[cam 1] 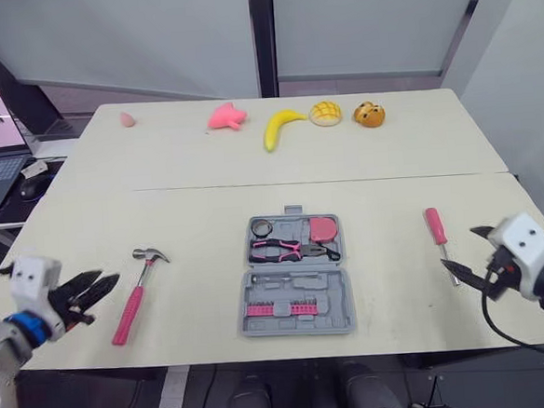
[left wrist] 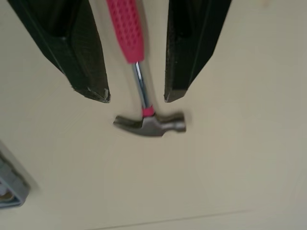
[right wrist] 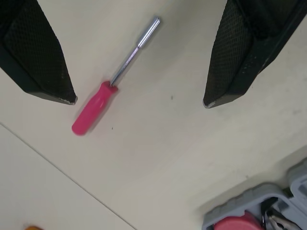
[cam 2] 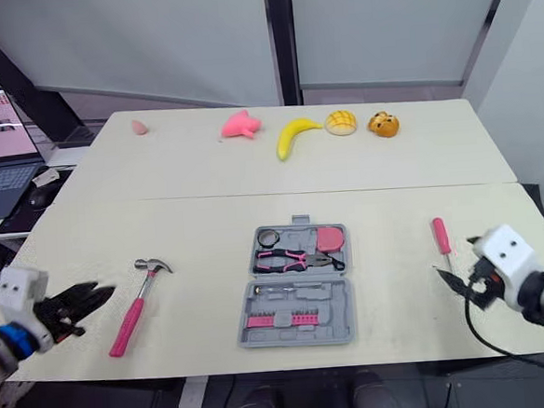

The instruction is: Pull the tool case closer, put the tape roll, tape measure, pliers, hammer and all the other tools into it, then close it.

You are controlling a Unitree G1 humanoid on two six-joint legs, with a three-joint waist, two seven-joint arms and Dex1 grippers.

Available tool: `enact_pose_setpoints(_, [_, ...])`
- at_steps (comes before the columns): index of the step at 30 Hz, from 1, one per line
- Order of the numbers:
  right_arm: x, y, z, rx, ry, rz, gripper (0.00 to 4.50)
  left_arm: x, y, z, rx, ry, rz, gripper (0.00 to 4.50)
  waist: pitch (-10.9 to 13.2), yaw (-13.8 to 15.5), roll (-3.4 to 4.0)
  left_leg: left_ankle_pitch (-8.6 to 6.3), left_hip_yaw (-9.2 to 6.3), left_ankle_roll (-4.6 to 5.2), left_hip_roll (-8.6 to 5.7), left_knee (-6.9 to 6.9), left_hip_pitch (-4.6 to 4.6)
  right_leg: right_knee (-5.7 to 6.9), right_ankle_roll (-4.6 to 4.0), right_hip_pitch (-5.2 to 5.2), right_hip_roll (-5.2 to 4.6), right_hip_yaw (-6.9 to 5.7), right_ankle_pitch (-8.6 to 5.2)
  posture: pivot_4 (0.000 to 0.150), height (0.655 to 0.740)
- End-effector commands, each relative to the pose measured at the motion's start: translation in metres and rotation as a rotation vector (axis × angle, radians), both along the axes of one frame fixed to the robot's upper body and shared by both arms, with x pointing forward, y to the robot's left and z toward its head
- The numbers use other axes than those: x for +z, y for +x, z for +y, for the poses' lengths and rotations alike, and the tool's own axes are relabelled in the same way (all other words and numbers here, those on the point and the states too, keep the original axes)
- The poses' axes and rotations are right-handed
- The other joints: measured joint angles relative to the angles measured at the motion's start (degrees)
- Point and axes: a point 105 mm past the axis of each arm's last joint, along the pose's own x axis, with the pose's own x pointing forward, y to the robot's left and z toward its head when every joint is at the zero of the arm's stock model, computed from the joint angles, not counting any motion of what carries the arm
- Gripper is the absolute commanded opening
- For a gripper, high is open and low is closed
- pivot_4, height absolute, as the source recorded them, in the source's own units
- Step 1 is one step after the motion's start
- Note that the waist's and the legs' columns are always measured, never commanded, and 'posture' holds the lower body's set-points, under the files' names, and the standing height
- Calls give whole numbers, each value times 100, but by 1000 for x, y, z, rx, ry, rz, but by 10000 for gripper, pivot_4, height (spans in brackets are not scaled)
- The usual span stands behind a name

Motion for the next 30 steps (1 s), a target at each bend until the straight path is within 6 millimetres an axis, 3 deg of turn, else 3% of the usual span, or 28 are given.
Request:
enact_pose_setpoints(1, [-5,-14,-21,-70,12,-22,45000,2,-21,25,95,-3,-3,31183,-1,-3,-1,0,5,0,0,0,6,0,0,2,0,5,-1,1500,7255])
enact_pose_setpoints(5, [-20,-28,-33,-117,51,14,45000,-9,-31,26,124,-48,29,44555,-7,4,-11,0,12,0,1,0,14,0,1,8,1,10,-1,1500,7255])
enact_pose_setpoints(11, [-27,-31,-37,-120,66,30,45000,-18,-37,23,138,-65,36,44852,-9,-16,-14,-4,24,-4,7,-15,90,-7,-5,76,2,18,-39,1500,7255])
enact_pose_setpoints(22, [-19,-16,-22,-74,70,21,45000,-19,-39,21,153,-66,16,44852,-11,-6,-16,-5,23,-5,8,-18,94,-7,1,80,2,18,-39,1500,7255])
enact_pose_setpoints(26, [-2,-6,4,51,51,-14,45000,-20,-41,20,154,-61,14,44852,-10,-33,-15,-5,26,-6,8,-17,95,-8,2,79,2,22,-39,1500,7255])
enact_pose_setpoints(30, [23,9,53,279,67,-23,45000,-22,-44,18,161,-58,15,44852,-10,-79,-15,-5,26,-6,11,-17,99,-7,2,80,4,22,-39,1500,7255])
